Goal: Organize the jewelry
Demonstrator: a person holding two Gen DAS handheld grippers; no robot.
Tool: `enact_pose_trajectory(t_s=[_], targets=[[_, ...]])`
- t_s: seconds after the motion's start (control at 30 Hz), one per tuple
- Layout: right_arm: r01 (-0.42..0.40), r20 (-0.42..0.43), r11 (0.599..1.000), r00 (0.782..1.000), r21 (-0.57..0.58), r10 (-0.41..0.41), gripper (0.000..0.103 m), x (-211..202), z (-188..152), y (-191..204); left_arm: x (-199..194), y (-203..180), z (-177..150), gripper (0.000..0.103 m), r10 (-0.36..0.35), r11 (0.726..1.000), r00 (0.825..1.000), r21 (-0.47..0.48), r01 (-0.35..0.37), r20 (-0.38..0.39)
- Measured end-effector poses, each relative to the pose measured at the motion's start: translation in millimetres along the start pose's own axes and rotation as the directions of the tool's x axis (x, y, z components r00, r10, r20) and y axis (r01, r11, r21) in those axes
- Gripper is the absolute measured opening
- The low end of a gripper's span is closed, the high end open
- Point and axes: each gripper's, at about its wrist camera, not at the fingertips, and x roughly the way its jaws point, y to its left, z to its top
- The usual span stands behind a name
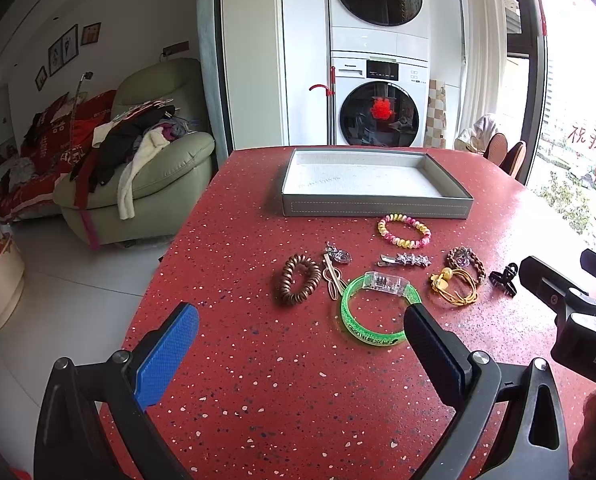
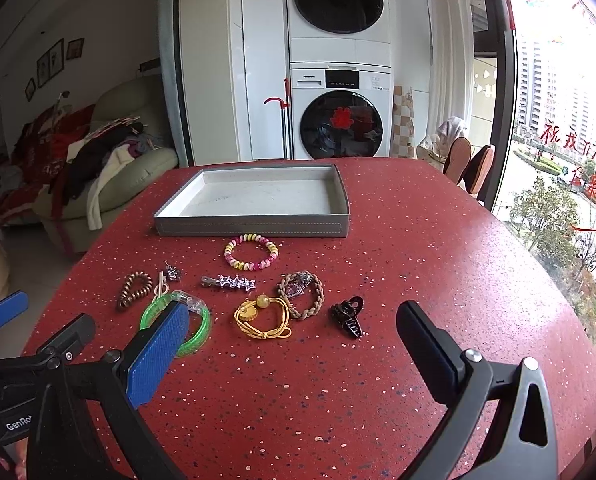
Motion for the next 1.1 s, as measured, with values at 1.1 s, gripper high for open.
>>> enact_pose_trajectory(t_s=[1.1], targets=[[-0.005,-0.005,1.0,1.0,0.004,0.005,0.103,-0.9,-1.3,-0.5,2.3,1.6,-3.7,0.103,0.003,1.0,1.0,-0.008,-0.003,-0.011]])
